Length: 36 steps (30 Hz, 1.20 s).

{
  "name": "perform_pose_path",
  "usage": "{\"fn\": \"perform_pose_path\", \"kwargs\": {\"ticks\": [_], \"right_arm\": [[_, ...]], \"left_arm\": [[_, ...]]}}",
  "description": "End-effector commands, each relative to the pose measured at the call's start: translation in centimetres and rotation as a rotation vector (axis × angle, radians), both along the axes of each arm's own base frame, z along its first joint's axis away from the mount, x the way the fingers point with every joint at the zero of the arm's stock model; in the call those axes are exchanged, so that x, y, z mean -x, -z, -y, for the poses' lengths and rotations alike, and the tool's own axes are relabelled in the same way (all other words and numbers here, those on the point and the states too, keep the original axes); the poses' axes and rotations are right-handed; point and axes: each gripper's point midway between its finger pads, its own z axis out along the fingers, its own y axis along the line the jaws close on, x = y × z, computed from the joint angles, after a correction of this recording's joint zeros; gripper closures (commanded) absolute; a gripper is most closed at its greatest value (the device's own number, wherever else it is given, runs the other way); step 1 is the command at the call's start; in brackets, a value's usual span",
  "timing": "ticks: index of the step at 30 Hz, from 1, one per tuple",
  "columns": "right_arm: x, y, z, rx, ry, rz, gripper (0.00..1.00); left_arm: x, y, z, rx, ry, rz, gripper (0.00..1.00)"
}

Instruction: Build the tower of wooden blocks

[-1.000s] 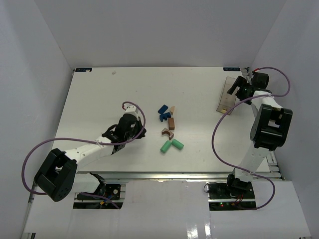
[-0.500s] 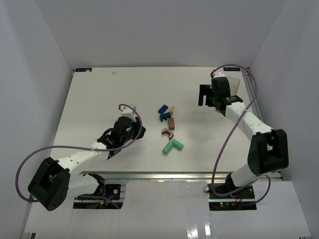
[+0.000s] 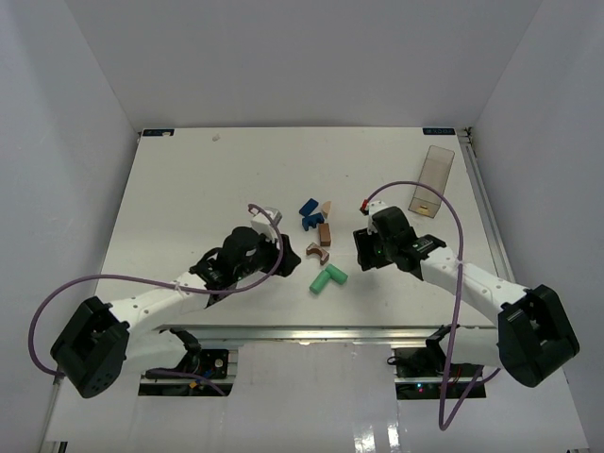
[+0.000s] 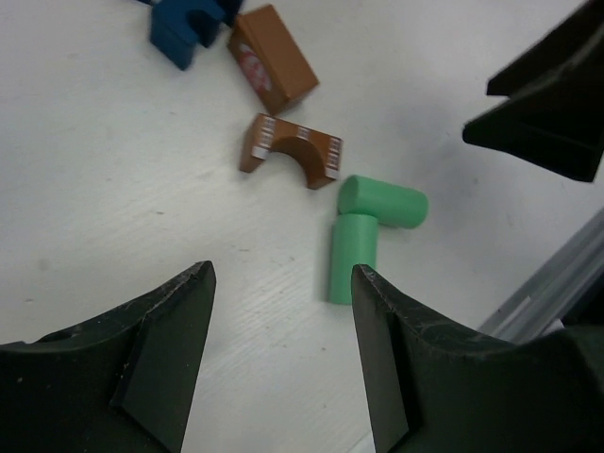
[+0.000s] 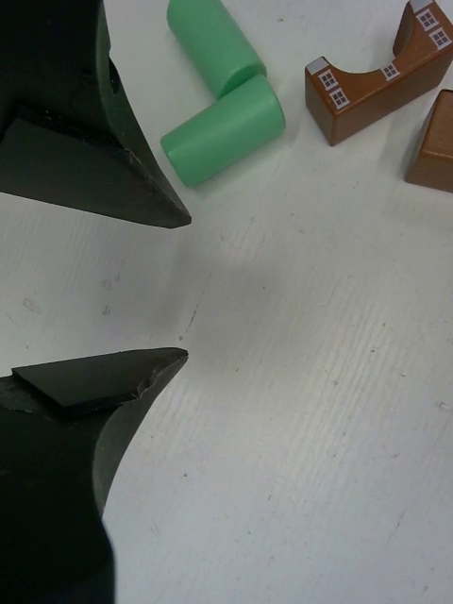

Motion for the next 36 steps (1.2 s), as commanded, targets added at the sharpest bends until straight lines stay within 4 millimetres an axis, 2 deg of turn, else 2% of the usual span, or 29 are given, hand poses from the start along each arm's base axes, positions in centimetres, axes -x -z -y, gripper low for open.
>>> {"fn": "perform_pose_path", "kwargs": {"ticks": [1, 4, 10, 16, 19, 25, 29, 33, 36], "right_arm": [[-0.4, -2.1, -1.6, -0.108, -0.004, 0.082, 0.4], [-0.3, -2.3, -1.8, -0.121, -0.002, 0.093, 0.4], [-0.4, -3.4, -1.6, -0.142, 0.014, 0.136, 0.4], [-0.2, -4.6, -1.1, -0.158, 0.026, 0.181, 0.4], [-0.2, -4.9, -0.9, -0.161, 0.034, 0.194, 0.4], [-0.1, -5.4, -0.8, -0.172, 0.038, 0.21, 0.4], [-0.1, -5.8, -0.7, -0.176, 0.041, 0.22, 0.4], [0.0, -6.0, -0.8, -0.186, 0.037, 0.225, 0.4], [0.3, -6.6, -1.6, -0.219, 0.002, 0.223, 0.4]], "left_arm": [[2.1, -0.7, 3.2, -0.008, 0.144, -0.009, 0.31], [2.8, 0.3, 4.5, -0.05, 0.194, -0.043, 0.32], [2.4, 3.5, 5.8, -0.184, 0.186, -0.099, 0.33], [2.7, 5.0, 7.6, -0.237, 0.214, -0.122, 0.36], [2.0, 5.9, 7.1, -0.307, 0.15, -0.123, 0.38], [2.2, 7.3, 7.3, -0.348, 0.14, -0.145, 0.43], [2.4, 8.0, 7.0, -0.368, 0.132, -0.162, 0.51], [2.6, 7.4, 6.3, -0.352, 0.106, -0.157, 0.76], [2.8, 5.6, 6.1, -0.306, 0.099, -0.133, 0.93]]}}
